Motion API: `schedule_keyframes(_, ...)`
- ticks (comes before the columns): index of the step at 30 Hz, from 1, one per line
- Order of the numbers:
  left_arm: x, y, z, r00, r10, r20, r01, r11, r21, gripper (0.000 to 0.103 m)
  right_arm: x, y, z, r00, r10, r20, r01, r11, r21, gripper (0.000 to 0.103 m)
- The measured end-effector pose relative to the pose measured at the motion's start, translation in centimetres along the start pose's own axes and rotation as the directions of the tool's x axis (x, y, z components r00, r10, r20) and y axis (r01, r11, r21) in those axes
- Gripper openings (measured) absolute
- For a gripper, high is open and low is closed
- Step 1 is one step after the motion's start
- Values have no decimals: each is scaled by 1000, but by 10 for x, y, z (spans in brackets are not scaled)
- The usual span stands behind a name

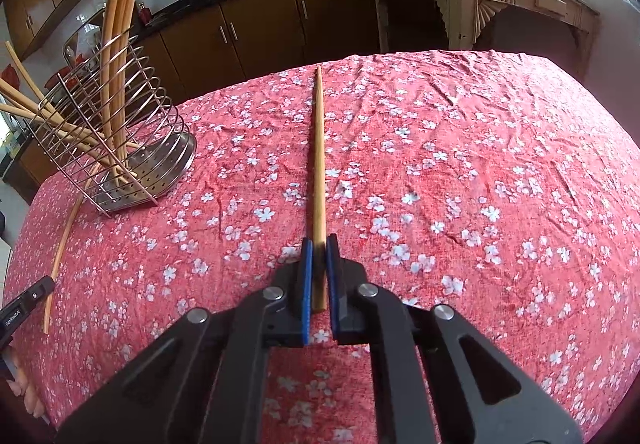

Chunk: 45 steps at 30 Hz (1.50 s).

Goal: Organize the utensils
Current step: 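Lift the held chopsticks upright off the tablecloth with both tools, then carry both upright chopsticks over the wire holder opening with both tools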

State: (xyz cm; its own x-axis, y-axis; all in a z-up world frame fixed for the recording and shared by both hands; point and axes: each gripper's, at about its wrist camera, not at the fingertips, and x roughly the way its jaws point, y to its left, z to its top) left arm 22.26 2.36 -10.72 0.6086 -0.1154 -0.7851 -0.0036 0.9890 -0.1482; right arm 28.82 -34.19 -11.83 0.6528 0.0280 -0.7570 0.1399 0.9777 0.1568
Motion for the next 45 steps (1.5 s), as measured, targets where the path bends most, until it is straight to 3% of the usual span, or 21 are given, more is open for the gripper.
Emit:
schedule_keyframes(6, -16, 4, -4, 1000, -15, -8, 15, 1000, 12, 7, -13, -6, -5, 999, 29, 15, -29, 1000, 7, 8)
schedule_keyframes(12, -53, 9, -1, 998, -37, 49, 36, 999, 23, 7, -52, -9, 1, 992, 24, 126, -23, 1000, -14, 8)
schedule_keyframes(18, -102, 16, 15, 985, -60, 165, 60, 998, 2, 6, -105, -10, 17, 954, 41, 296, -34, 999, -29, 8)
schedule_keyframes(23, -136, 19, 41, 959, -79, 273, 90, 996, -26, 6, -141, -4, 35, 908, 55, 414, -41, 998, -43, 8)
schedule_keyframes(26, -152, 20, 53, 943, -87, 323, 104, 994, -36, 6, -156, -2, 45, 884, 67, 462, -54, 998, -40, 8)
schedule_keyframes(34, -164, 10, 68, 920, -94, 380, 120, 992, -46, 6, -185, 0, 64, 830, 100, 549, -95, 995, -38, 8)
schedule_keyframes(39, -169, 10, 71, 913, -98, 396, 126, 991, -43, 6, -198, 2, 70, 812, 114, 572, -109, 993, -44, 8)
schedule_keyframes(45, -166, 7, 72, 913, -96, 397, 122, 992, -41, 6, -195, 5, 76, 814, 112, 570, -109, 993, -40, 8)
